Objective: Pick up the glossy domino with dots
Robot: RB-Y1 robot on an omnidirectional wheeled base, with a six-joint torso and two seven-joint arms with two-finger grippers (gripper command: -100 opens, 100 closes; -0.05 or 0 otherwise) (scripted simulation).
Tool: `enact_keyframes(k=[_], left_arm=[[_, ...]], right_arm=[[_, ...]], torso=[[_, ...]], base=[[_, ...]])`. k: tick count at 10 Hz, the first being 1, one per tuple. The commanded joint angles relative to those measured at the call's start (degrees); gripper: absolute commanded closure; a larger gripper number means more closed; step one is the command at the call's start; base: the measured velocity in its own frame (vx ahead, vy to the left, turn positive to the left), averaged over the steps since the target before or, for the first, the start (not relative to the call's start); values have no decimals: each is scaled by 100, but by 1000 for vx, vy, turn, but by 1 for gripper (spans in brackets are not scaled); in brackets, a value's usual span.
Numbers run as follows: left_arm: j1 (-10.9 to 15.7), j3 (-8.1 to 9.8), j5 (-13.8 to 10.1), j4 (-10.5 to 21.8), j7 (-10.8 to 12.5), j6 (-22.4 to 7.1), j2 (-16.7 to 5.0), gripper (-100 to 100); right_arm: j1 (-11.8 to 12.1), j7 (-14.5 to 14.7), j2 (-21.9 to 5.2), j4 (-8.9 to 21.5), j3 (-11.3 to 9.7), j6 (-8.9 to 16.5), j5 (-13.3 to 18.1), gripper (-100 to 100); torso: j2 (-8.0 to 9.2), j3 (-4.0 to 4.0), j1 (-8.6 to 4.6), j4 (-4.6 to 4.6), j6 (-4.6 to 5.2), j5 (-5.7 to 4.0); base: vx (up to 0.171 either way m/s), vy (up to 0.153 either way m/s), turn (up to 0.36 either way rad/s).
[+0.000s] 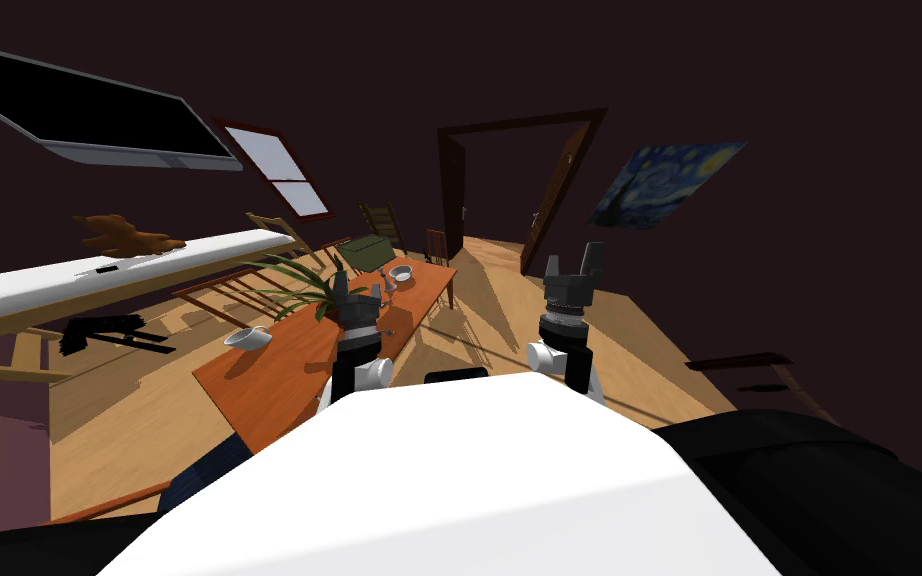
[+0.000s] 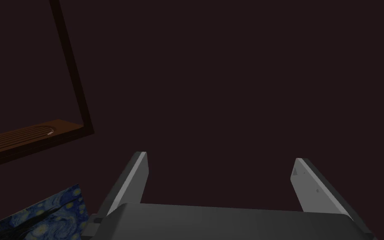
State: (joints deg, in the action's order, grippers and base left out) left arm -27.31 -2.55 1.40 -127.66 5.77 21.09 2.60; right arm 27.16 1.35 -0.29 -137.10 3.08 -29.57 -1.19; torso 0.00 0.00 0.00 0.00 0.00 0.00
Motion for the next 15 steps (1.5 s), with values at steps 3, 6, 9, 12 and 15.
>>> enact_keyframes(k=[3, 6, 9, 12, 15], left_arm=[[-8, 109, 31, 200, -76, -190, -597, -100], [-15, 228, 62, 407, -161, -391, -887, -100], [-32, 476, 125, 814, -344, -798, -1170, -100], [-53, 781, 201, 1299, -576, -1255, -1343, -100], [-70, 998, 256, 1611, -747, -1658, -1409, -100]], right_arm=[[0, 0, 0, 0, 0, 0, 0, 0], [1, 0, 0, 0, 0, 0, 0, 0], [1, 0, 0, 0, 0, 0, 0, 0], [1, 0, 0, 0, 0, 0, 0, 0], [1, 0, 0, 0, 0, 0, 0, 0]], torso=[[-9, -5, 2, -2, 0, 1], [-19, -11, 1, -4, 0, 0], [-32, -19, 2, -7, 0, 1], [-45, -26, 5, -10, -1, 1], [-32, -19, 5, -8, 0, 1]], base=[[31, -4, -10], [52, -4, -12], [80, -5, -34], [119, 6, -39], [88, 9, -35]])
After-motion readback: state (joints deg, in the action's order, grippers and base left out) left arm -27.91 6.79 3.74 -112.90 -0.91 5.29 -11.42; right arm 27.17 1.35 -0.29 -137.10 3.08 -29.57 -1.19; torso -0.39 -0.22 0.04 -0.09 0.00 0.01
